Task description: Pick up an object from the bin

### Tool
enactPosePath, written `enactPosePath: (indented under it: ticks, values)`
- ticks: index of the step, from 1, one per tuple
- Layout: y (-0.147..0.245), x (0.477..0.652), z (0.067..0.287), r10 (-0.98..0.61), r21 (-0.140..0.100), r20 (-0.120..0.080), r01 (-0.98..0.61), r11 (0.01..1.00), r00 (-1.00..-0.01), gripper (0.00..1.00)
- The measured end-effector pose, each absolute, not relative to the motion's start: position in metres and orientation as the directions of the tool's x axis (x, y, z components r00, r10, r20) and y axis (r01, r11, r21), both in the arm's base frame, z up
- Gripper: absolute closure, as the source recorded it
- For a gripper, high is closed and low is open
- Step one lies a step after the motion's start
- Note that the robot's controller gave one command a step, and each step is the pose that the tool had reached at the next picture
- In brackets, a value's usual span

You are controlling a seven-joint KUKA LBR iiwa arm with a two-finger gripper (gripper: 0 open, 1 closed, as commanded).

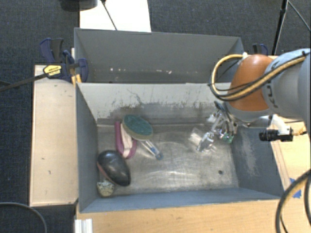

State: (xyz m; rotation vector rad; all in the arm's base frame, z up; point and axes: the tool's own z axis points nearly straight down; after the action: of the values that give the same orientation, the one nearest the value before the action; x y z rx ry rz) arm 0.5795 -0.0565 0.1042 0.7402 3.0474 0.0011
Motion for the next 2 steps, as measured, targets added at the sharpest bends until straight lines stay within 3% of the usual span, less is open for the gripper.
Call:
enactPosePath:
  ticks: [1, 2]
  values:
    - [-0.0642, 0.583, 0.0735, 0.612, 0.002, 0.0, 0.612, 0.791, -0.791, 0.0]
    - [-0.0644, 0.5841, 0.0749, 0.606, 0.001, -0.004, 0.606, 0.795, -0.795, 0.0]
